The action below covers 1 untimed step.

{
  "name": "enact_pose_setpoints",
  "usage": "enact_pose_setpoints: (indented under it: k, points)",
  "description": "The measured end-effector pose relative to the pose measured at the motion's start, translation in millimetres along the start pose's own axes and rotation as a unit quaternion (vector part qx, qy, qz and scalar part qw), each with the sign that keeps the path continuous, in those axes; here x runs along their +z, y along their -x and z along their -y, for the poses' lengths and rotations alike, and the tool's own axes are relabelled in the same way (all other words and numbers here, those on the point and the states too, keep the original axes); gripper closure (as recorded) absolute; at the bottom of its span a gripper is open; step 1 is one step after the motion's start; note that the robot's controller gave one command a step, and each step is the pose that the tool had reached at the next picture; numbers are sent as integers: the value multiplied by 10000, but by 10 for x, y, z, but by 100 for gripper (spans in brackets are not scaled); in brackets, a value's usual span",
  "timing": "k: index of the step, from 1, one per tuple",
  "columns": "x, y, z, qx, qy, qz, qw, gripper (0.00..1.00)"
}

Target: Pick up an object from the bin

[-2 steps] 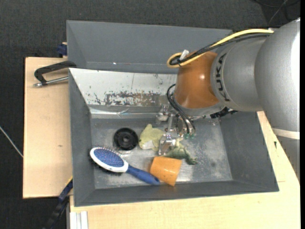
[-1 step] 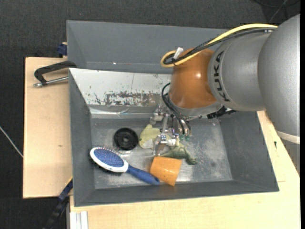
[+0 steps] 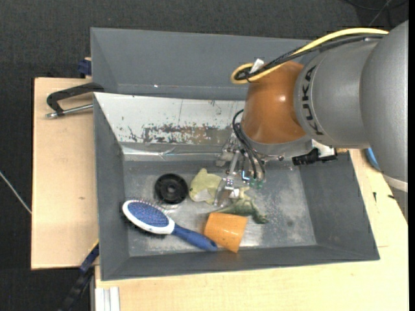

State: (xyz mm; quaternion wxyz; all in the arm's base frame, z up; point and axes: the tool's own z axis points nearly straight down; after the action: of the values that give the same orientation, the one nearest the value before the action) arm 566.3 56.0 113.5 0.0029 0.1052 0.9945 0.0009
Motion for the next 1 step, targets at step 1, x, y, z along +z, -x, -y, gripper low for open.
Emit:
enact_pose_setpoints:
  k: [1]
  points:
    - [404, -36, 34, 1008, 3, -8, 9949, 0]
